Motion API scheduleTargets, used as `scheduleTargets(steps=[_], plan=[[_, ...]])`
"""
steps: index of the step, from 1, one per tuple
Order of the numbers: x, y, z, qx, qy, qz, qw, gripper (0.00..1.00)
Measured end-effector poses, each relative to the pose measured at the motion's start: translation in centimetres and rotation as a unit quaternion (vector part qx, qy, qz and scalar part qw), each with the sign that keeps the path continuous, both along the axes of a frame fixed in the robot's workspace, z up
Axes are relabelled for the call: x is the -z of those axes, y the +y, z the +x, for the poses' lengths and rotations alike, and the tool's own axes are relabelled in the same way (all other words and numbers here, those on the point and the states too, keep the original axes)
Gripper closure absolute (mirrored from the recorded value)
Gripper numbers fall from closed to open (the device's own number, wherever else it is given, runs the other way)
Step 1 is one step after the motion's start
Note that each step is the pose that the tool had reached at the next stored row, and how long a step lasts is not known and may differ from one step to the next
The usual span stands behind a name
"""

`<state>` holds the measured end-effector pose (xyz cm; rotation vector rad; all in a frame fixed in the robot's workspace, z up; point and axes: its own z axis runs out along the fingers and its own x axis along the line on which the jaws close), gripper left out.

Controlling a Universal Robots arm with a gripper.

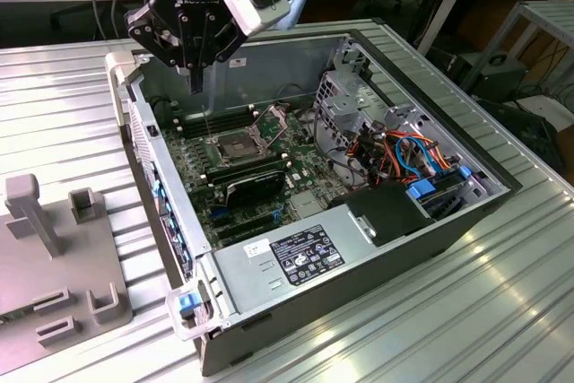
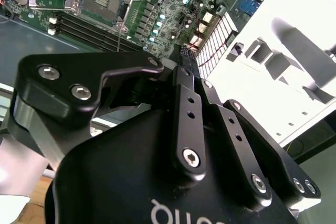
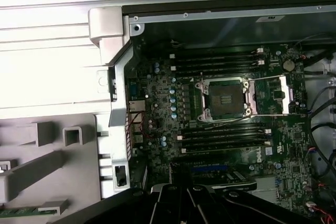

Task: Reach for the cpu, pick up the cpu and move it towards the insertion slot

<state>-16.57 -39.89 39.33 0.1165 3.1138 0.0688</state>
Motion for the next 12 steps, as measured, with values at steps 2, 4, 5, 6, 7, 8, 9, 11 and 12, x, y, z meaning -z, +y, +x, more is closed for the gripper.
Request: scheduleTargets(steps=[2, 4, 5, 6, 7, 8, 9, 11, 12], plan=[[0.00, 0.00, -0.14, 0.000, 0.0000, 0.0000, 1.00000, 0.89], [0.00, 0.00, -0.26, 0.000, 0.0000, 0.0000, 1.00000, 0.89], [0.00, 0.00, -0.35, 0.000, 0.0000, 0.0000, 1.00000, 0.89], [0.00, 0.00, -0.42, 0.000, 0.0000, 0.0000, 1.00000, 0.89], [0.00, 0.00, -0.49, 0.000, 0.0000, 0.0000, 1.00000, 0.89], [0.00, 0.00, -0.54, 0.000, 0.0000, 0.0000, 1.00000, 0.89], [0.00, 0.00, -0.62, 0.000, 0.0000, 0.0000, 1.00000, 0.89], [0.00, 0.00, -0.72, 0.000, 0.0000, 0.0000, 1.00000, 0.89], [0.00, 0.00, -0.80, 0.000, 0.0000, 0.0000, 1.00000, 0.89]])
